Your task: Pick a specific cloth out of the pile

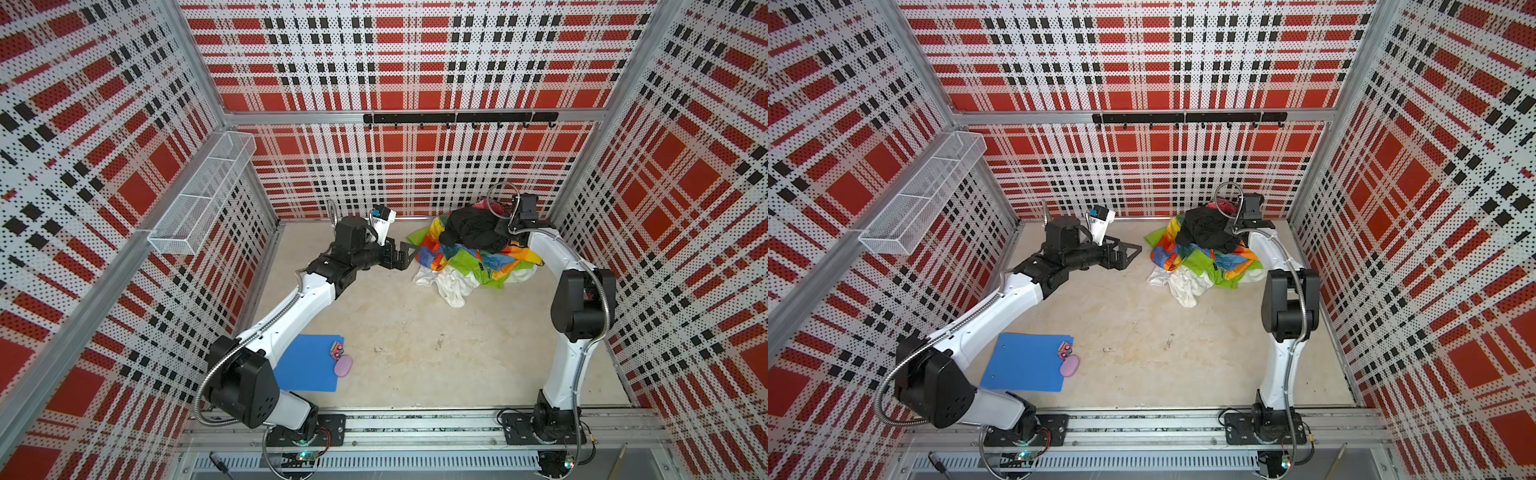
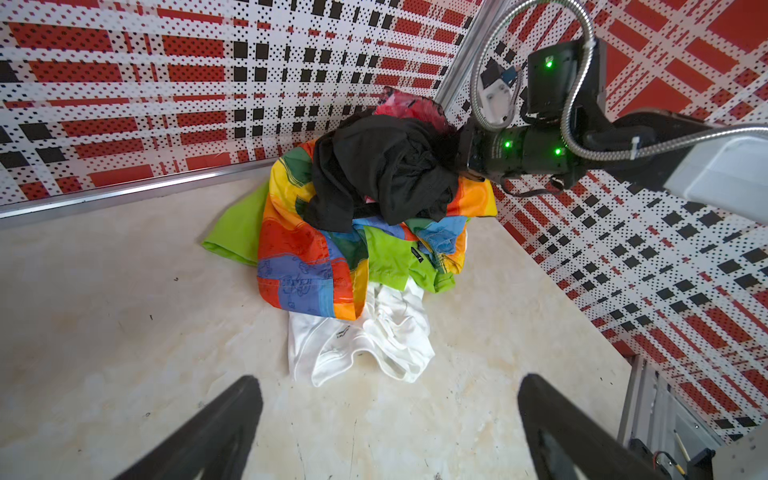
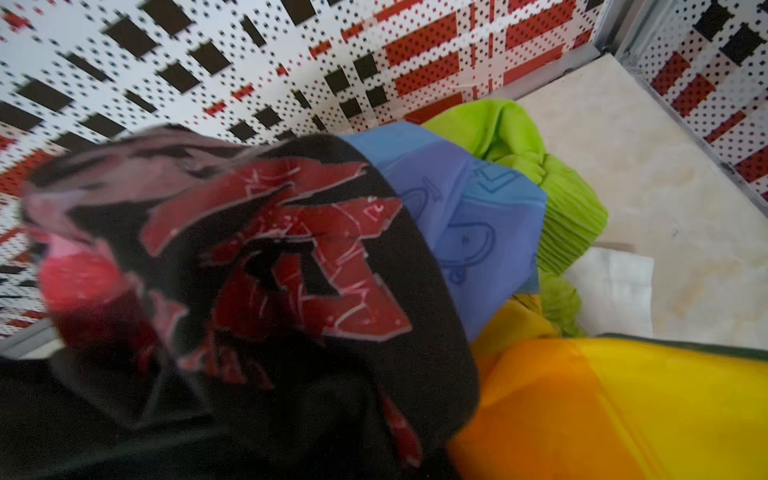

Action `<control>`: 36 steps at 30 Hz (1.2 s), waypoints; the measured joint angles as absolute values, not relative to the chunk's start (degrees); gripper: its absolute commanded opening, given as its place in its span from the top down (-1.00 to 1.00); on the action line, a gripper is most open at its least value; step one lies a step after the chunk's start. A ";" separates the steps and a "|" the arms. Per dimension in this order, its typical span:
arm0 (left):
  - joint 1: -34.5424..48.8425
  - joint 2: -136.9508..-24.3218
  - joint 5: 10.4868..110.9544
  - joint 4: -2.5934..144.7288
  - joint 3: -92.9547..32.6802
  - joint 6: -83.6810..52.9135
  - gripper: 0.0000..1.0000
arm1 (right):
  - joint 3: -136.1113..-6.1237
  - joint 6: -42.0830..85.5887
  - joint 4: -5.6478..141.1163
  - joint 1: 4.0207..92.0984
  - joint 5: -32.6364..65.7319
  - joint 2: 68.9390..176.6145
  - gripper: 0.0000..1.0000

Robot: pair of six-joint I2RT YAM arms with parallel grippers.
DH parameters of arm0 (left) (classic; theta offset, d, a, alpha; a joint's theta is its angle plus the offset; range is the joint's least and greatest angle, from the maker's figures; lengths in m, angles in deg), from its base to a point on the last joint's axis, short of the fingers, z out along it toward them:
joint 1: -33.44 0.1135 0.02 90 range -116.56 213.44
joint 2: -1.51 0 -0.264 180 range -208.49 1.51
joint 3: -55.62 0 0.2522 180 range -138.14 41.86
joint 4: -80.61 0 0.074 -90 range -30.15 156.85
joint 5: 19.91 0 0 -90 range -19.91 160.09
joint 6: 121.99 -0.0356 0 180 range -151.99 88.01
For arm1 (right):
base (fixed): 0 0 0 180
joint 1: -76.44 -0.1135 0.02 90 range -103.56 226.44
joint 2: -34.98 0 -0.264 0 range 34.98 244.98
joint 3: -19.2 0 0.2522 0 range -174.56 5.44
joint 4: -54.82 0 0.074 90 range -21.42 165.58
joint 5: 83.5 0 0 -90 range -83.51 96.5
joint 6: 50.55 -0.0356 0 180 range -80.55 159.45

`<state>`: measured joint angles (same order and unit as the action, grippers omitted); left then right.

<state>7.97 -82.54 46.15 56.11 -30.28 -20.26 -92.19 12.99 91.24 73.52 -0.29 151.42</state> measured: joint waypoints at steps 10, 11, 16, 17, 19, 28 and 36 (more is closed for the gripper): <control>7.94 -82.54 46.15 56.11 -30.28 -20.48 -0.98 | -82.31 14.35 87.02 73.52 -1.87 142.74 -0.44; 7.94 -82.50 46.15 56.11 -30.25 -20.53 -0.98 | -81.11 14.57 86.87 73.44 -1.95 140.88 -0.45; 7.92 -81.95 46.50 56.11 -29.93 -20.99 -0.99 | -74.42 15.77 85.43 72.26 -2.46 131.81 -0.50; 7.94 -81.71 46.54 56.06 -29.75 -21.16 -0.98 | -72.93 15.99 85.01 71.75 -2.65 129.85 -0.50; 7.99 -81.47 46.43 56.06 -29.69 -21.47 -0.98 | -70.18 16.34 84.27 70.53 -2.56 126.11 -0.51; 11.64 -81.32 41.93 56.15 -29.58 -21.99 -0.98 | -61.24 17.37 81.34 60.52 0.08 116.95 -0.54; 12.47 -79.31 41.62 57.44 -27.39 -21.75 -0.98 | -57.63 16.91 79.39 54.07 1.72 122.33 -0.82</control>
<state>12.47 -79.31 41.62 57.44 -27.39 -21.75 -57.63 16.91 79.39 54.07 1.72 122.33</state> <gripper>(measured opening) 0.993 0.892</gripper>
